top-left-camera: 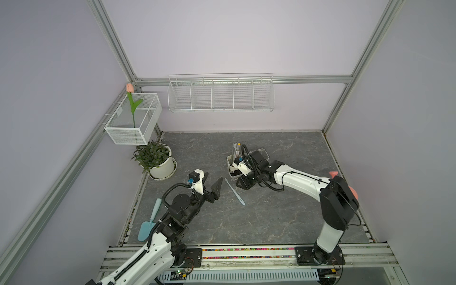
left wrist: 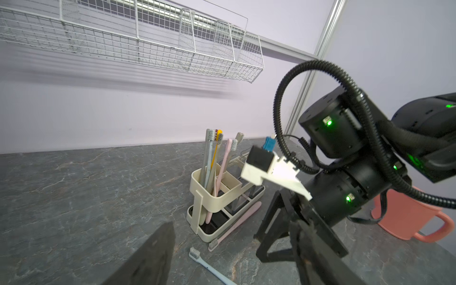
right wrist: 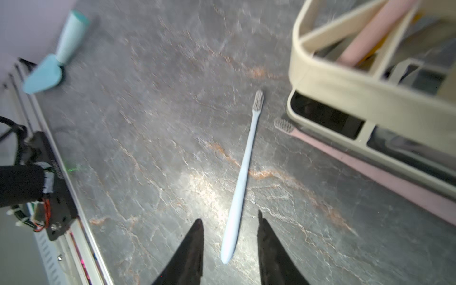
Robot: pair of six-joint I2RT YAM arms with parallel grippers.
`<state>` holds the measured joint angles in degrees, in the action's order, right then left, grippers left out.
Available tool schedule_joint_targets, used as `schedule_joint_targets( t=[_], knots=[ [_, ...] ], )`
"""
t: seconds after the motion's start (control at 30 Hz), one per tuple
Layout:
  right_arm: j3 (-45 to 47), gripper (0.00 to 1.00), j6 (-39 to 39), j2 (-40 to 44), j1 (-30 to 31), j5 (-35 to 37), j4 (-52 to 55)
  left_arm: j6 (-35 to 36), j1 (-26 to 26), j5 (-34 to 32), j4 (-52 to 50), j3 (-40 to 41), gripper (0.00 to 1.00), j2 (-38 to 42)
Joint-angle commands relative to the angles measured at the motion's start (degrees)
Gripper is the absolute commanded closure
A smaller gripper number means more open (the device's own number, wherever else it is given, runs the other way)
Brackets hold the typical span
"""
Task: Place the toothbrush into the toothbrush holder
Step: Pick up the toothbrush from the center of the board.
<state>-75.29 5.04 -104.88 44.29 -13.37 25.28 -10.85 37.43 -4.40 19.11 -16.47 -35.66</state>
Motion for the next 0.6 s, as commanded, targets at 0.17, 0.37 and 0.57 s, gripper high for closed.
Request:
schedule_joint_targets(
  t=[0.17, 0.37, 0.57],
  knots=[
    [-5.34, 0.55, -2.65, -8.38, 4.47, 8.03, 4.91, -0.71, 0.10, -3.32, -3.56, -0.16, 0.23, -0.48],
    [-6.62, 0.55, -3.19, -11.17, 5.45, 12.61, 6.04, -0.96, 0.11, -3.95, -3.47, -0.05, 0.22, -0.28],
    [-7.26, 0.55, -3.39, -12.85, 5.55, 14.58, 6.19, -1.28, 0.10, -3.94, -3.37, -0.09, 0.22, -0.73]
  ],
)
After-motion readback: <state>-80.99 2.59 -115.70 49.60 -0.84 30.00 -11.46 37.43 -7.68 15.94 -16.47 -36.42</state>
